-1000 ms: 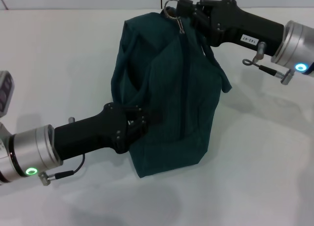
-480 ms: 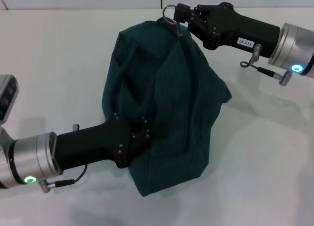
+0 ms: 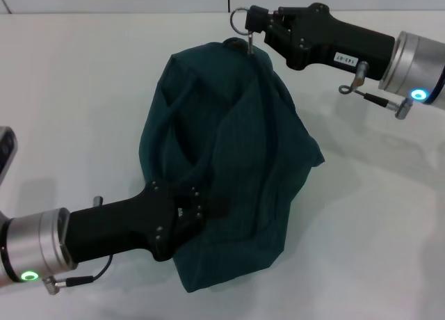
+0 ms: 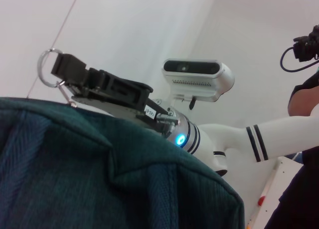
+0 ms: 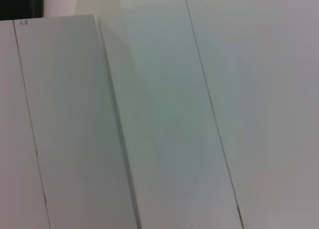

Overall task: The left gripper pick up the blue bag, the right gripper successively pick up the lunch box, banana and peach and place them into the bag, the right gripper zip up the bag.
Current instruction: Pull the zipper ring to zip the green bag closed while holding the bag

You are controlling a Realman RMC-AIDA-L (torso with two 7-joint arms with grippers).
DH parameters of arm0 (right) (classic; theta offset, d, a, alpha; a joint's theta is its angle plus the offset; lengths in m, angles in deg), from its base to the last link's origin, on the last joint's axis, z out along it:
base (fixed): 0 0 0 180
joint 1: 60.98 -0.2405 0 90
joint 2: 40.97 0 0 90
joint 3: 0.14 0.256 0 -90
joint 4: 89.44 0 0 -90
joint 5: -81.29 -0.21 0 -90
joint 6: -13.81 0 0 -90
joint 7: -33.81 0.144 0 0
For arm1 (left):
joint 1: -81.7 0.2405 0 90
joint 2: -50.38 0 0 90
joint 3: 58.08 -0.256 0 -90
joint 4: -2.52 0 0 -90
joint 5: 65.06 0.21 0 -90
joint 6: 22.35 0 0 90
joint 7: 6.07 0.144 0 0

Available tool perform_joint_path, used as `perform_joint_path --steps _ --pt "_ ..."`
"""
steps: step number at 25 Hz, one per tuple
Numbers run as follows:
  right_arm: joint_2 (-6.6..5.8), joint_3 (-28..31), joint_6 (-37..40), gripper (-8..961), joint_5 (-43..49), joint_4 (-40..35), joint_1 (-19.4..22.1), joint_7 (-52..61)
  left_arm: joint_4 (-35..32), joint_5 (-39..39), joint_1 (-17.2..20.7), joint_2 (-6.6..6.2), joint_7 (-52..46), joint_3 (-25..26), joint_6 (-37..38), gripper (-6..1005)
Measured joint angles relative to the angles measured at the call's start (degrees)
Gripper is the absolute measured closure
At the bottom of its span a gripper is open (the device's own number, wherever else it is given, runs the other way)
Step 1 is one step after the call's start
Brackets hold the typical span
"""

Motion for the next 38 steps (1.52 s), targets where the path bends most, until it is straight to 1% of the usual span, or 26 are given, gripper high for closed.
perform_joint_path --steps 4,10,15,19,24,28,33,38 --pt "0.0 0.0 -0.2 949 -0.08 -1.62 0.61 -0.01 0.0 -0.01 0.48 -0.27 0.0 0.0 0.01 941" --pt "0.0 0.21 0.19 949 -0.53 -1.91 1.31 0.01 0.0 -0.59 1.12 -0.56 -0.01 0.96 -0.31 941" --pt "0.0 0.09 2.79 949 -2.31 -2.01 3.04 0.32 0.0 -0.93 1.91 -0.49 -0.54 7.77 -3.61 941" --pt "0.0 0.04 4.47 950 -2.74 -2.01 4.43 1.88 0.0 -1.02 2.14 -0.46 -1.32 12.88 -8.0 941" --pt "0.0 0.02 6.47 950 -3.78 -1.49 5.84 2.12 0.0 -1.33 1.68 -0.55 -2.06 13.8 -12.58 943" --pt "0.01 0.02 7.6 950 -4.01 -1.5 6.33 2.7 -0.07 -1.62 1.48 -0.34 -2.08 15.09 -15.12 945" --pt "0.0 0.03 8.33 950 -4.09 -1.48 6.52 4.27 -0.09 -1.62 1.08 -0.29 -2.02 15.41 -15.38 944" --pt "0.0 0.04 7.02 950 -5.01 -1.33 6.57 5.08 -0.2 -1.52 1.1 -0.11 -1.63 15.12 -14.89 945"
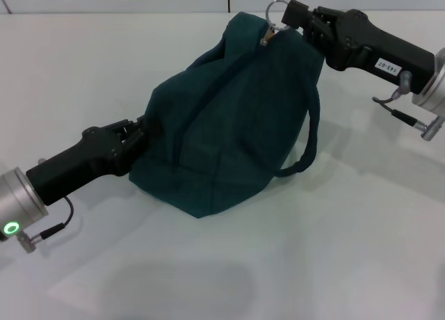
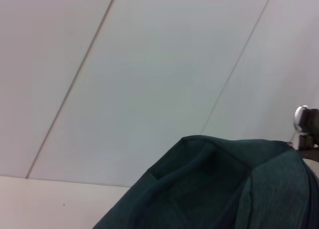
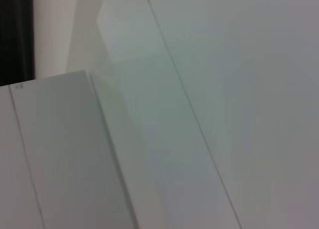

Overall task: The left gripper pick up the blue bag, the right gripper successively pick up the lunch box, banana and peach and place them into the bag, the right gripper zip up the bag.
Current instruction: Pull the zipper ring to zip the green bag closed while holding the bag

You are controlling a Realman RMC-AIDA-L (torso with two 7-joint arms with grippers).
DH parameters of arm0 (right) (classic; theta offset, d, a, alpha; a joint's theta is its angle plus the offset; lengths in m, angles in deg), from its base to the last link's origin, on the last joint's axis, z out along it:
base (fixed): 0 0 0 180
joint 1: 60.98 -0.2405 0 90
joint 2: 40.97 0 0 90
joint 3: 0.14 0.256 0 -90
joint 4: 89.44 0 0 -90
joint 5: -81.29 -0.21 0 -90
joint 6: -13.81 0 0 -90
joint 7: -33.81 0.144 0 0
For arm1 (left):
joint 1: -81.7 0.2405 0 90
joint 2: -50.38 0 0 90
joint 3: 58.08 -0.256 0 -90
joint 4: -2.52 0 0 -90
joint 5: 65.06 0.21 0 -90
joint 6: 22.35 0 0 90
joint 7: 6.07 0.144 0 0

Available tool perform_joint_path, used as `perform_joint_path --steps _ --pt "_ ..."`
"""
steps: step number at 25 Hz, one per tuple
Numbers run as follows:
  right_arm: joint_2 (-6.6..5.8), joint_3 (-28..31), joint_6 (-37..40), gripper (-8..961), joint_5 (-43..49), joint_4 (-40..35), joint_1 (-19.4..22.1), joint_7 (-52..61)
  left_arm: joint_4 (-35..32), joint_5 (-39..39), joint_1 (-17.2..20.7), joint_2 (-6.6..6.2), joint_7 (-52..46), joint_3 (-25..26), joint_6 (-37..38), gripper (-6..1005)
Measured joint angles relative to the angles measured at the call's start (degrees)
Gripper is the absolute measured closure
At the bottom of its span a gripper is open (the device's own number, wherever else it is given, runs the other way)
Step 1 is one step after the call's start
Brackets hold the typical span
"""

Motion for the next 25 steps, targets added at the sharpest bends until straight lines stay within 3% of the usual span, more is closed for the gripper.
perform_joint_path --steps 2,8,14,19,25 --pt "0.0 0.0 -0.35 950 -0.21 -0.11 0.02 0.1 -0.17 0.16 0.3 -0.01 0.47 -0.09 1.12 945" --pt "0.0 0.0 -1.09 950 -0.12 -0.4 -0.47 0.12 -2.67 -0.09 2.68 0.86 5.6 0.07 7.95 745" --pt "0.01 -0.82 -2.05 950 -0.18 -0.23 -0.54 0.15 -4.31 -2.02 2.9 0.8 4.01 0.02 9.83 503" --pt "0.01 -1.31 -2.45 949 -0.4 -0.01 -0.93 0.15 -15.8 -0.99 2.01 1.07 -6.69 -0.78 10.11 319" --pt "0.01 -1.33 -3.06 949 -0.49 0.08 -1.95 0.15 -37.68 1.33 -0.89 0.95 -30.84 -8.42 4.48 154"
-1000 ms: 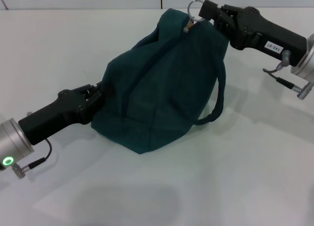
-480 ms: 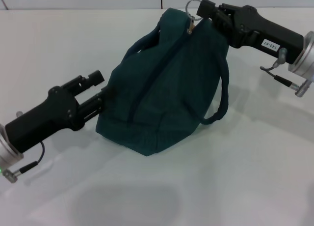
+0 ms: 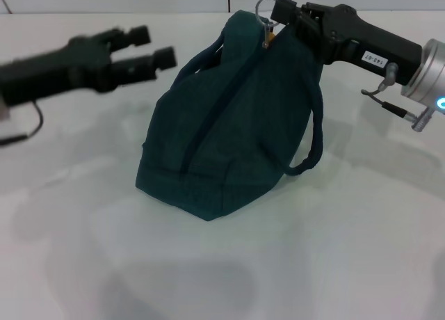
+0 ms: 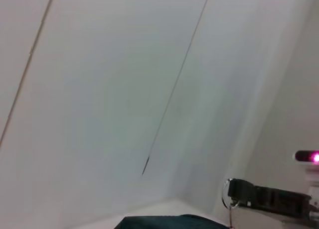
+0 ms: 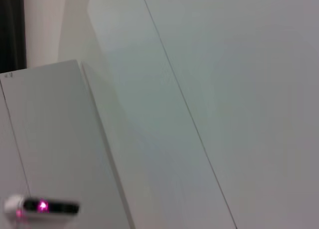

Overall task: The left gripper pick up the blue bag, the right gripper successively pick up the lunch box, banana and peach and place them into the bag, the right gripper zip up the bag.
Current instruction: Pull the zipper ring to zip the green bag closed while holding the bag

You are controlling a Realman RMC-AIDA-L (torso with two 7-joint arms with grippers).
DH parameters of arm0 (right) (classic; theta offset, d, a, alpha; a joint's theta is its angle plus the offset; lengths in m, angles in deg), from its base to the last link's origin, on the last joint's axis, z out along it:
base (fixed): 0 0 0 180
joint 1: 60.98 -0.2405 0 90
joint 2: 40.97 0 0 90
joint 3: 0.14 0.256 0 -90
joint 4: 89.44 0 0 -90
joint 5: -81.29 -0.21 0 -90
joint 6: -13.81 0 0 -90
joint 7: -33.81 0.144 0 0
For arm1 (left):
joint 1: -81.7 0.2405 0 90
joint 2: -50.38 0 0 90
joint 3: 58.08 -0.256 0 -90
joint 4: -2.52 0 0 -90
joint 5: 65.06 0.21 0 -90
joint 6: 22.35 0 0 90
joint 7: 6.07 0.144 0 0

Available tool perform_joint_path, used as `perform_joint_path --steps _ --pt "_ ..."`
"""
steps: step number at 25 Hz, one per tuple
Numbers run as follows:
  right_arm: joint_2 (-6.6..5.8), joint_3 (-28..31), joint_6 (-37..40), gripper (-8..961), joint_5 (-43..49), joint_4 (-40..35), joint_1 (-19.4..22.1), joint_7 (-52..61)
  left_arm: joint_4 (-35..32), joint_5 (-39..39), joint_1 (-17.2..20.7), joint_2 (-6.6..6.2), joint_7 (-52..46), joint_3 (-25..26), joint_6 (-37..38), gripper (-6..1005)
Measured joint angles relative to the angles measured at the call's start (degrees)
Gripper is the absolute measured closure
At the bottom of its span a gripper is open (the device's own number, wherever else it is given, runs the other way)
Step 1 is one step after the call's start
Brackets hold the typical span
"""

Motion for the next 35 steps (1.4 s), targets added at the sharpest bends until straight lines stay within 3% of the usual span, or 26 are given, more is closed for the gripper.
perform_joint_path --steps 5,8,12,18,26,35 --pt "0.0 0.0 -0.44 949 -0.08 0.03 -0.47 0.07 -22.98 8.82 -1.98 -0.12 -21.5 -9.97 -3.63 110" --pt "0.0 0.0 -1.38 949 -0.09 0.04 -0.66 0.11 -36.59 18.31 -4.56 -0.23 -38.01 -16.14 -3.93 106" --pt "0.0 0.01 -2.08 949 -0.1 0.05 -0.69 0.22 -46.64 28.44 -8.11 -0.46 -55.02 -23.2 -2.63 107" --pt "0.0 0.01 -3.66 949 -0.1 0.05 -0.84 0.95 -49.15 31.27 -11.13 -0.3 -63.63 -30.16 -0.88 108" --pt "0.0 -0.36 -3.59 950 -0.1 0.04 -1.73 0.97 -51.13 48.4 -13.7 0.1 -73.09 -40.95 -1.96 109" --pt "0.0 -0.69 -3.67 949 -0.09 0.05 -2.14 0.97 -50.91 47.45 -14.27 0.19 -74.09 -42.34 -2.25 111"
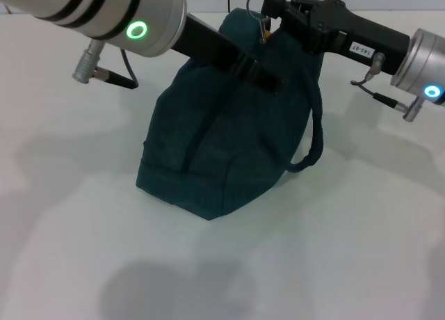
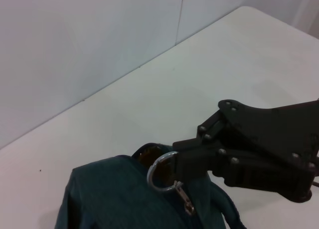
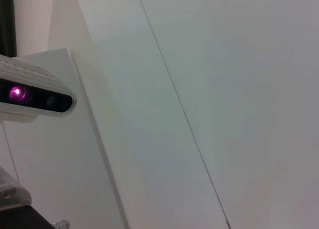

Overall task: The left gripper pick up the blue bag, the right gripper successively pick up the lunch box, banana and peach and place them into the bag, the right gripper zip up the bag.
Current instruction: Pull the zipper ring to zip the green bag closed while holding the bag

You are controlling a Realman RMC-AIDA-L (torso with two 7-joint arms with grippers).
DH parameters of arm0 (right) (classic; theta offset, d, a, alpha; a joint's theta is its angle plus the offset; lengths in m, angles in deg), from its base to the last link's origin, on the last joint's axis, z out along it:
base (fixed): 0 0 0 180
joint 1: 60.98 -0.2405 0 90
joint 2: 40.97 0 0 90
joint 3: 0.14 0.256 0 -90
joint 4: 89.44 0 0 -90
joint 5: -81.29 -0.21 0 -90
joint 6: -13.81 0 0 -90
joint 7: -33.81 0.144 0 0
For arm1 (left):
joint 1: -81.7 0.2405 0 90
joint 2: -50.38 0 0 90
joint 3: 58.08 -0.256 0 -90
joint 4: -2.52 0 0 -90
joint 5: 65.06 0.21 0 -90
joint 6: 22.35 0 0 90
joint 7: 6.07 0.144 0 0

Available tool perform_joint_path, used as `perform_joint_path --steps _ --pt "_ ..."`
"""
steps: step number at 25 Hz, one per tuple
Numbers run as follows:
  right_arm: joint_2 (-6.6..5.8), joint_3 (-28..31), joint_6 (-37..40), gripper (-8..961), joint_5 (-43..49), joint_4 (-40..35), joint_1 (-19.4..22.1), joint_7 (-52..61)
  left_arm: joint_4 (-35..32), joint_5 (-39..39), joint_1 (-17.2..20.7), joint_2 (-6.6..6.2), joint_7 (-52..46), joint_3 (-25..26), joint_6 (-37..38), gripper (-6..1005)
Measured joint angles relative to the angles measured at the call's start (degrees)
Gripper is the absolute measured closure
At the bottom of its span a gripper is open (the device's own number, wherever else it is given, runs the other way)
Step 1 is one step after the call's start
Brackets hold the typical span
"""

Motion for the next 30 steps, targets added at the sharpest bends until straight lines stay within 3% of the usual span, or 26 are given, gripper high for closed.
perform_joint_path --steps 12,23,30 --pt "0.0 -0.08 0.01 950 -0.01 0.0 -0.03 0.26 3.93 3.15 0.28 -0.01 1.04 -4.3 -4.04 189" --pt "0.0 -0.1 0.0 949 -0.09 0.0 0.41 0.35 3.53 4.19 3.02 0.0 5.93 -7.6 -8.97 402" --pt "0.0 -0.01 -0.01 949 -0.29 0.0 0.67 0.35 3.45 4.03 3.42 -0.01 7.24 -8.79 -9.49 704"
